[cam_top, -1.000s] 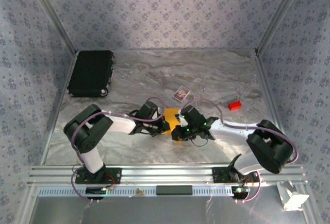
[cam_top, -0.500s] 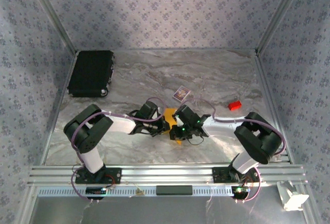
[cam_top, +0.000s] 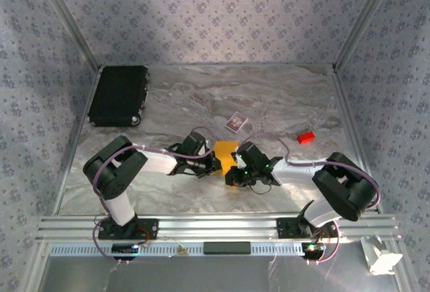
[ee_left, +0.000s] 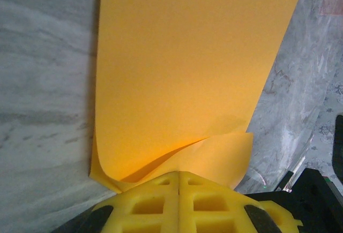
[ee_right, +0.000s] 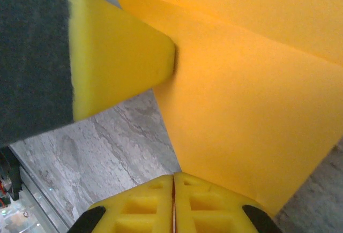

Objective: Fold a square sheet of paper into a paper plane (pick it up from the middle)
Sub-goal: Third fold the triangle at the center of the table.

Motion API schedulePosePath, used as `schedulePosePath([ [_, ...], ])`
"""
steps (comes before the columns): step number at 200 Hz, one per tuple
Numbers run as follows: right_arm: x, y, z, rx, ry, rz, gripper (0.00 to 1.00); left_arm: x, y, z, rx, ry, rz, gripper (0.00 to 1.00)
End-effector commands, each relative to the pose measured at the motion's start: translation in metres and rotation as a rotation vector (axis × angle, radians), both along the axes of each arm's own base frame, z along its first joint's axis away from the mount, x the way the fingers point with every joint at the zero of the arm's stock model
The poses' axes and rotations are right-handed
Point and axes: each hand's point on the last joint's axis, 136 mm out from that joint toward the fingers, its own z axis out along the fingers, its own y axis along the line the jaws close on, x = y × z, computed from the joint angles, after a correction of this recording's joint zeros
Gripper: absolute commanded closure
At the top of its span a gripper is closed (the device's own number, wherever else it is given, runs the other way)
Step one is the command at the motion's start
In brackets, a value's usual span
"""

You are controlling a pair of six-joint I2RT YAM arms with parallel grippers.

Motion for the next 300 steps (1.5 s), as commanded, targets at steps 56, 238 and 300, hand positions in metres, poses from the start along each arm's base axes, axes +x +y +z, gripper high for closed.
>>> schedulePosePath([
  [56,-0.038,-0.038,-0.019,-0.022,0.077,-0.006,0.87,-0.009,0.021,-0.036,0.119,0.059,0.024,1.0],
  [238,0.012,0.016,0.014,0.012,0.038,0.027,0.93,-0.009,0.021,-0.033,0.115,0.054,0.021,1.0],
  [300,-0.035,-0.027,-0.022,-0.089,0.163,0.03,0.91,-0.007,0.022,-0.032,0.114,0.049,0.027,1.0],
])
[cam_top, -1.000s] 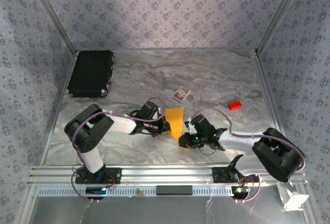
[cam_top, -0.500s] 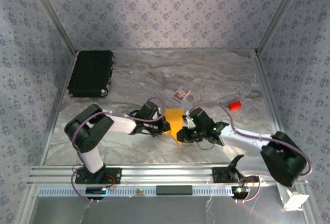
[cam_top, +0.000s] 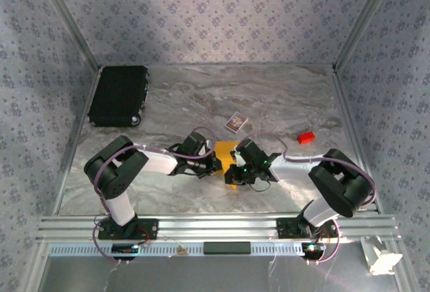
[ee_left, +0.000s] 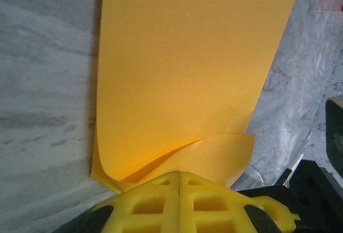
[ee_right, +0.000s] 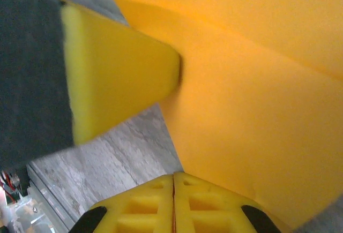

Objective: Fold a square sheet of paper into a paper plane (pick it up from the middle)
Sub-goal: Third fold the triangle at the center of the table.

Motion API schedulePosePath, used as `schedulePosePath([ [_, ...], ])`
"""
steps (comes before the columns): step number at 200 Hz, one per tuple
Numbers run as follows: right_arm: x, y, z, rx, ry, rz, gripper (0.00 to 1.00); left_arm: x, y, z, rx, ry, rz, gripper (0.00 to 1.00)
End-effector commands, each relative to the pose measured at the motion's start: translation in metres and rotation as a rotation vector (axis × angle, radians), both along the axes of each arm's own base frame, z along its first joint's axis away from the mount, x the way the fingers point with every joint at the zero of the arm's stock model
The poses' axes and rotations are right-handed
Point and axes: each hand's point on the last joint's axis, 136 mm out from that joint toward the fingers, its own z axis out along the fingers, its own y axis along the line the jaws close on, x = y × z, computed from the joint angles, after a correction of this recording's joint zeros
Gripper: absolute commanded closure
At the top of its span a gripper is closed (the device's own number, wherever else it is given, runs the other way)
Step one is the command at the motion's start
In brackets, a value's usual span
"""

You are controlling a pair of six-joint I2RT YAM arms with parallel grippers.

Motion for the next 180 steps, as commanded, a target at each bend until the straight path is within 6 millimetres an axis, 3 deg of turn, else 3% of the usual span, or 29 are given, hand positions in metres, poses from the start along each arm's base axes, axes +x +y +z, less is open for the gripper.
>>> schedulePosePath([
  [1,-0.036,-0.028,-0.021,-0.083,0.106,0.019,0.91,-0.007,0.024,-0.032,0.123,0.05,0.032,1.0],
  [51,-0.053,-0.049,-0.019,-0.074,0.108,-0.029,0.9,-0.009,0.027,-0.032,0.125,0.053,0.034,1.0],
  [74,-0.035,-0.045,0.0,-0.045,0.028,-0.047,0.89,-0.009,0.028,-0.03,0.121,0.046,0.035,1.0],
  [106,-0.008,-0.013,0.038,0.056,-0.046,0.005,0.89,-0.009,0.027,-0.027,0.118,0.041,0.033,1.0],
  [140,0.008,0.009,0.036,0.058,-0.027,0.029,0.9,-0.007,0.026,-0.025,0.11,0.036,0.039,1.0],
  [180,0.01,-0.001,0.004,-0.033,0.036,-0.028,0.92,-0.005,0.024,-0.02,0.1,0.023,0.032,1.0],
])
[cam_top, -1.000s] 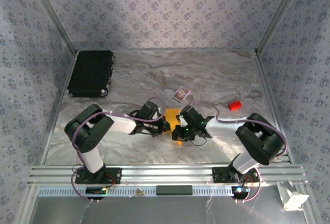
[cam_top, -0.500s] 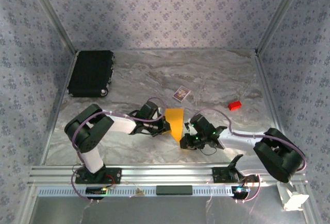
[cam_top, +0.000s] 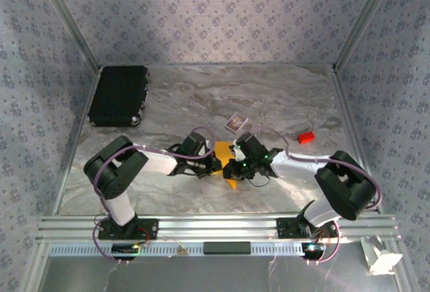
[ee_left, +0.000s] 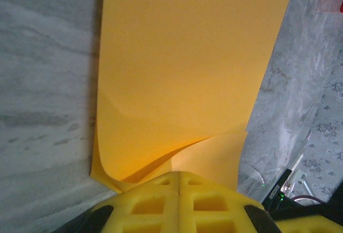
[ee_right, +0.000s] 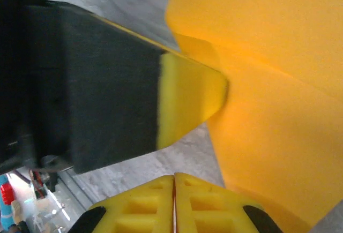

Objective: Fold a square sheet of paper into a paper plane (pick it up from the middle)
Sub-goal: Third fold the triangle at the center of the table.

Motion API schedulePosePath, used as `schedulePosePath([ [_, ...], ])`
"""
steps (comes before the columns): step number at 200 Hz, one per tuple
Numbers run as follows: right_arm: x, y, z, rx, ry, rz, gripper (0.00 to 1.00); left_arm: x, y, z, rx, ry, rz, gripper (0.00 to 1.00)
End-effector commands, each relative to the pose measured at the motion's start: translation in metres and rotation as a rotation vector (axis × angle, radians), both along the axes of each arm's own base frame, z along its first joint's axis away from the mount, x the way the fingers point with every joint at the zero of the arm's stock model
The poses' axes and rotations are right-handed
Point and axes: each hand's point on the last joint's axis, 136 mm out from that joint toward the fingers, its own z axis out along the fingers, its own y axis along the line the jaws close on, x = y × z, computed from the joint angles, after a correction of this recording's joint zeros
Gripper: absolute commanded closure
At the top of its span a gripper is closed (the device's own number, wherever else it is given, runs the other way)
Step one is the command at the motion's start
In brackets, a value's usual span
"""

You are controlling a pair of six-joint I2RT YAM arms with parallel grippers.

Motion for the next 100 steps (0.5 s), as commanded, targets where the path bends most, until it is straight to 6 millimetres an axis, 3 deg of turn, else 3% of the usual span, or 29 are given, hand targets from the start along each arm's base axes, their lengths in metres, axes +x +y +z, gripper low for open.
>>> schedulePosePath([
  [1,-0.004,-0.01,-0.019,-0.061,0.043,-0.025,0.92,-0.005,0.022,-0.02,0.1,0.028,0.028,1.0],
  [42,-0.032,-0.034,-0.054,-0.098,0.141,-0.074,0.94,0.003,0.011,0.001,0.076,-0.026,-0.025,1.0],
  [78,-0.03,-0.033,-0.055,-0.093,0.139,-0.088,0.95,0.014,-0.001,0.037,0.017,-0.105,-0.02,0.9],
  [100,-0.027,-0.031,-0.053,-0.088,0.13,-0.092,0.96,0.012,-0.003,0.047,0.013,-0.124,-0.015,0.91],
])
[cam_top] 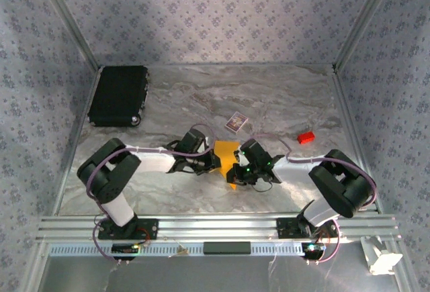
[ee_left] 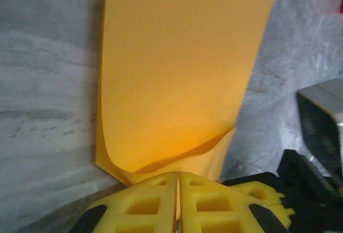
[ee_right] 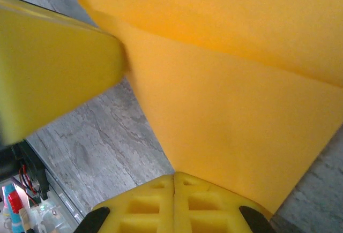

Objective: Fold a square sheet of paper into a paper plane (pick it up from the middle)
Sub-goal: Third fold the triangle at the center of the table.

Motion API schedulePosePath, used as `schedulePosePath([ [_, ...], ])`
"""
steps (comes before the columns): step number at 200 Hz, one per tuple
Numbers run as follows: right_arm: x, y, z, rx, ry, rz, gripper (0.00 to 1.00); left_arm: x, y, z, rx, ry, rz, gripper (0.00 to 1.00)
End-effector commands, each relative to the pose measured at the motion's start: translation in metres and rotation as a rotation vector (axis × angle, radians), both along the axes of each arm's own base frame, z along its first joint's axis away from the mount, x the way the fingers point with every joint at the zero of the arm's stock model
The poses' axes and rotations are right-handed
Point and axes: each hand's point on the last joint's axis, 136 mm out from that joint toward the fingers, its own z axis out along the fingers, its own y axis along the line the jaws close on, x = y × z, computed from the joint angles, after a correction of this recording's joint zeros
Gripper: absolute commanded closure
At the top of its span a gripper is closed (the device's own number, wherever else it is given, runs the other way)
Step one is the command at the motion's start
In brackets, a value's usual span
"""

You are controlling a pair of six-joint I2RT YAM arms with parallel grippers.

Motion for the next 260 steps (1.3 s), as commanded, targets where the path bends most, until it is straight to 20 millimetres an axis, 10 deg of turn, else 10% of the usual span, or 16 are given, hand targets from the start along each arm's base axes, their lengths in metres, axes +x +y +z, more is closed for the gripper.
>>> schedulePosePath([
  [1,-0.019,-0.022,-0.031,-0.118,0.09,-0.027,0.96,0.006,-0.007,0.029,-0.024,-0.071,-0.002,0.91],
  [82,-0.02,-0.025,-0.033,-0.131,0.089,-0.036,0.97,0.0,-0.026,0.005,0.002,-0.006,-0.004,0.96],
  [131,-0.023,-0.029,-0.037,-0.143,0.096,-0.036,0.97,0.003,0.003,-0.033,0.126,0.033,0.07,0.99],
  [260,-0.028,-0.034,-0.045,-0.174,0.101,-0.031,0.98,0.031,0.045,-0.041,0.108,0.03,0.177,1.0],
])
